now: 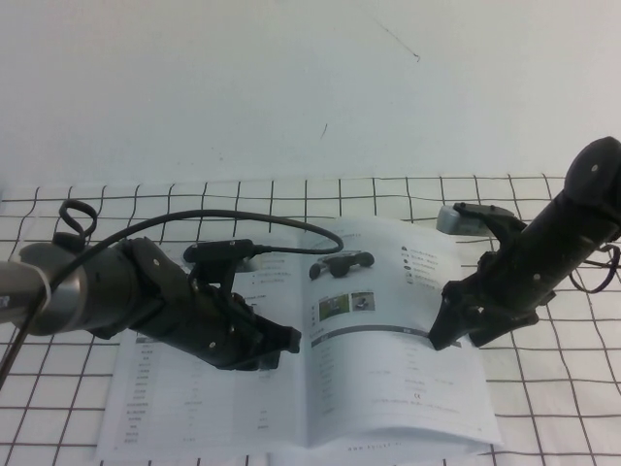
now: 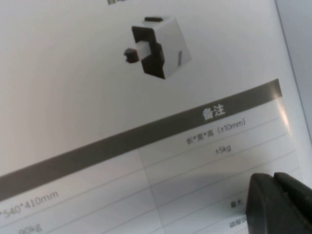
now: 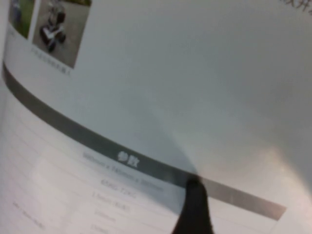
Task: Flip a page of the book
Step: Open the closed book
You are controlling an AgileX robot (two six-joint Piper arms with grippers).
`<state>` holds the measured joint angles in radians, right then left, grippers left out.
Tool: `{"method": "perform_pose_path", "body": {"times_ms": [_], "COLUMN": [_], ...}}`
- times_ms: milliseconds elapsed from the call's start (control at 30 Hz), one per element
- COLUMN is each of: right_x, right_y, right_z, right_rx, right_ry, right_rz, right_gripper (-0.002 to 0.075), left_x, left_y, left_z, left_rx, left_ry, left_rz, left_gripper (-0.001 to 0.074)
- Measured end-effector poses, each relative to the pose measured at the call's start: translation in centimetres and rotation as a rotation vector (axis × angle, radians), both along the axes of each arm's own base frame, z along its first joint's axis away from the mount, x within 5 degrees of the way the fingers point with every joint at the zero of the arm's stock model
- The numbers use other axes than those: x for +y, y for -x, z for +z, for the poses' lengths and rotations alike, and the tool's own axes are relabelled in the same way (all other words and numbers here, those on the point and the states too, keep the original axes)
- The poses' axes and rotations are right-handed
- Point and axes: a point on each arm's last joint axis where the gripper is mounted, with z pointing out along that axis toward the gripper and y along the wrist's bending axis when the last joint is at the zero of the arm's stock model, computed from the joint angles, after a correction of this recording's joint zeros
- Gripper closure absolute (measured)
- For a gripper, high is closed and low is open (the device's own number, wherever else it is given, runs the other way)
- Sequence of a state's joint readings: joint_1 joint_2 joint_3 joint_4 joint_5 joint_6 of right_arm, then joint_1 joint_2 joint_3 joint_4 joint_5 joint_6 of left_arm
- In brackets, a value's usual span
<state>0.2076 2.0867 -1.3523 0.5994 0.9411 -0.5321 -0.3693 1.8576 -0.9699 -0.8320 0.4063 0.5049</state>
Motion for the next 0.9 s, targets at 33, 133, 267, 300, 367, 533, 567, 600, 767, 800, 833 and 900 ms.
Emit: {"method": "perform_pose_path", "body": {"times_ms": [33,133,267,300,367,533,567,600,767,800,833,900], "right_x": [0.3,1.0,2.0,2.1,2.6,3.1,3.2,3.3,3.8,3.9,4.0,4.1], "right_y": [0.0,-0.1,-0.3,-0.3,-0.2,-0.2,-0.2,-0.2,-0.1,-0.1,0.0,0.1], "right_z": [0.0,0.1,0.4,0.5,0.7,1.2,1.3,1.3,2.1,2.4,2.7,3.4], "right_rx": [-0.004,-0.011,-0.019,-0.02,-0.021,-0.016,-0.017,-0.016,-0.017,-0.018,-0.016,-0.023], "right_ry": [-0.016,-0.081,-0.187,-0.207,-0.251,-0.32,-0.335,-0.348,-0.441,-0.456,-0.474,-0.51], "right_rz": [0.002,-0.004,-0.027,-0.027,-0.029,-0.026,-0.028,-0.025,-0.018,-0.016,-0.016,-0.005], "right_gripper": [0.0196,0.0196,0.0196,0.0196,0.0196,0.0196,0.0196,0.0196,0.0196,0.0196,0.0196,0.0196], "left_x": [0.0,0.0,0.0,0.0,0.0,0.0,0.0,0.0,0.0,0.0,0.0,0.0], "left_y": [0.0,0.0,0.0,0.0,0.0,0.0,0.0,0.0,0.0,0.0,0.0,0.0], "left_z": [0.0,0.0,0.0,0.0,0.0,0.0,0.0,0.0,0.0,0.0,0.0,0.0], "left_rx": [0.0,-0.001,-0.002,-0.002,-0.003,-0.003,-0.003,-0.001,-0.001,-0.001,-0.001,0.0], "left_ry": [0.0,-0.001,-0.001,-0.001,0.0,0.0,0.0,0.0,0.0,0.0,0.0,0.001], "left_rz": [0.0,-0.002,-0.003,-0.003,-0.001,0.0,0.0,-0.001,-0.001,-0.001,-0.001,-0.002], "left_gripper": [0.0738,0.0738,0.0738,0.0738,0.0738,0.0737,0.0737,0.0737,0.0737,0.0737,0.0737,0.0737]}}
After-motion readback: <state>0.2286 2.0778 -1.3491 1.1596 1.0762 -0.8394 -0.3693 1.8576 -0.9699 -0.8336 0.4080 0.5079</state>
